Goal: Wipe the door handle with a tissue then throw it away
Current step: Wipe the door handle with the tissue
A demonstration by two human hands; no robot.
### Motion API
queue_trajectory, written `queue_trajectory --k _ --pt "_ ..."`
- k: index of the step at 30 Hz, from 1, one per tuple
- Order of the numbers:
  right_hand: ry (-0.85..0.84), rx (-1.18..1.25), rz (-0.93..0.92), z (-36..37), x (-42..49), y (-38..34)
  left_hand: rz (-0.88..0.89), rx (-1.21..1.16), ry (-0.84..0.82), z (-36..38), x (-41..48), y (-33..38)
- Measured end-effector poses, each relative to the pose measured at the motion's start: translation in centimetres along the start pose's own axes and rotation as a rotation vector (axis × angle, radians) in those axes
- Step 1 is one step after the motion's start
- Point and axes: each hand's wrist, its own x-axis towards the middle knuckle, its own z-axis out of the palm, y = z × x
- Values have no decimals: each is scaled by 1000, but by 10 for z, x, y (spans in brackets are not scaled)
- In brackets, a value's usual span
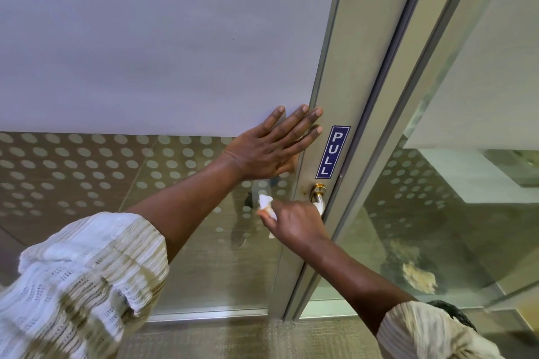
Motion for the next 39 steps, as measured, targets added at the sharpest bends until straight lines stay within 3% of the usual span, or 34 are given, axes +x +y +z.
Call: queue_trajectory --k 10,12,16,23,27,34,37,39 --pt "-175 -6 294 4 36 -48 -16 28 21 0 -1 0" --pt "-118 -7 204 8 32 -40 -22 35 25 1 -1 0" --pt "40 9 -150 18 0 -2 -27 35 28 1 -1 0" --pt "16 36 -325 13 -21 66 -14 62 27 -2 -2 -1" --pt "102 29 -171 10 -14 35 -14 69 38 -2 -1 -1" --pt "-246 159 274 -10 18 -14 -23 77 51 0 -1 0" --pt "-261 202 398 -5 36 -34 -21 83 46 -1 0 0" --pt "-198 130 387 -2 38 -42 -14 87 39 -1 0 0"
